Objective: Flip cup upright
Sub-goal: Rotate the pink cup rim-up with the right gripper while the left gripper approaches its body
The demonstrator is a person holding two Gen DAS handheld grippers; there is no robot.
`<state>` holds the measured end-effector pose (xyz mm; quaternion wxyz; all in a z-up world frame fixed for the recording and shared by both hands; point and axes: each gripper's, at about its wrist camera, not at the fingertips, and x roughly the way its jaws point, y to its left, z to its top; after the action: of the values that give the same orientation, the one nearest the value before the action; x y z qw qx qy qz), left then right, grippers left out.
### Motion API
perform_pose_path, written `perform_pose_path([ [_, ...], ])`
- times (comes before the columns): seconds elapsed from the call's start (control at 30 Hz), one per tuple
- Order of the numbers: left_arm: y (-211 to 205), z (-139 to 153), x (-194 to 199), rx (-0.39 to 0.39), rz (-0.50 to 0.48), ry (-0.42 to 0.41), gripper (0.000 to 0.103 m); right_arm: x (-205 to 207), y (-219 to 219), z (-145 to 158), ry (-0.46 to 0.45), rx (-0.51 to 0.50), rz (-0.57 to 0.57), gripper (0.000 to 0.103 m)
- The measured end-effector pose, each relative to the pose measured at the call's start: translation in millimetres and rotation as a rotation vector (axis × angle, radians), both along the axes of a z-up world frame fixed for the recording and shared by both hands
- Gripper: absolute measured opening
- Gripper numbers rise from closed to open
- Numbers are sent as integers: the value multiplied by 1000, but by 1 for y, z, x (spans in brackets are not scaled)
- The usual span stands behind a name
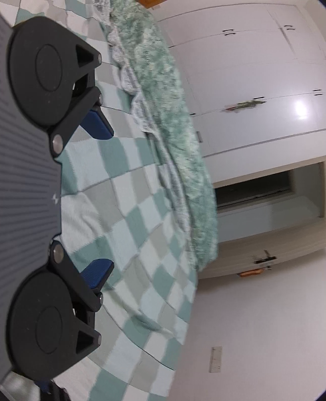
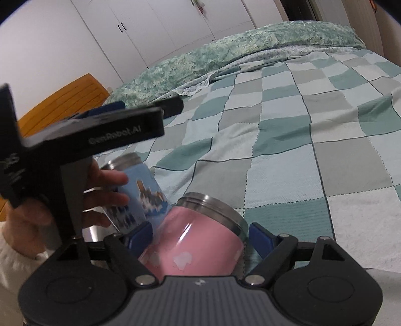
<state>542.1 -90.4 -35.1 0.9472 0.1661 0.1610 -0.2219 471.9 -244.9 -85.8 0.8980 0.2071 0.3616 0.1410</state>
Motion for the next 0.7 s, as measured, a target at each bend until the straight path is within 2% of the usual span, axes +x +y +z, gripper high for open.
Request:
perform_pose_path([
  [0.1, 8, -6, 4, -40, -73, 104, 103, 9, -1, -3, 29, 23, 3, 86],
  [0.2, 12, -14, 8, -51, -87, 186, 103, 20, -2, -12, 78, 93, 12, 89],
  [0.3, 13, -20, 11, -31, -69, 199, 103, 28, 3, -15, 86, 100, 18, 90],
  [0.4, 17, -19, 14, -43, -47, 212, 103, 34, 7, -14, 88, 94, 18, 90],
  [0.5, 22, -17, 13, -48, -35, 217, 103, 33, 11, -9, 68, 65, 27, 86],
  [0.6, 26, -15, 6, -46, -33, 225, 103, 30, 7, -6, 46, 78, 17, 81],
  [0.7, 40, -12, -3, -79, -16, 244, 103, 30, 2, -3, 4, 60, -1, 74],
])
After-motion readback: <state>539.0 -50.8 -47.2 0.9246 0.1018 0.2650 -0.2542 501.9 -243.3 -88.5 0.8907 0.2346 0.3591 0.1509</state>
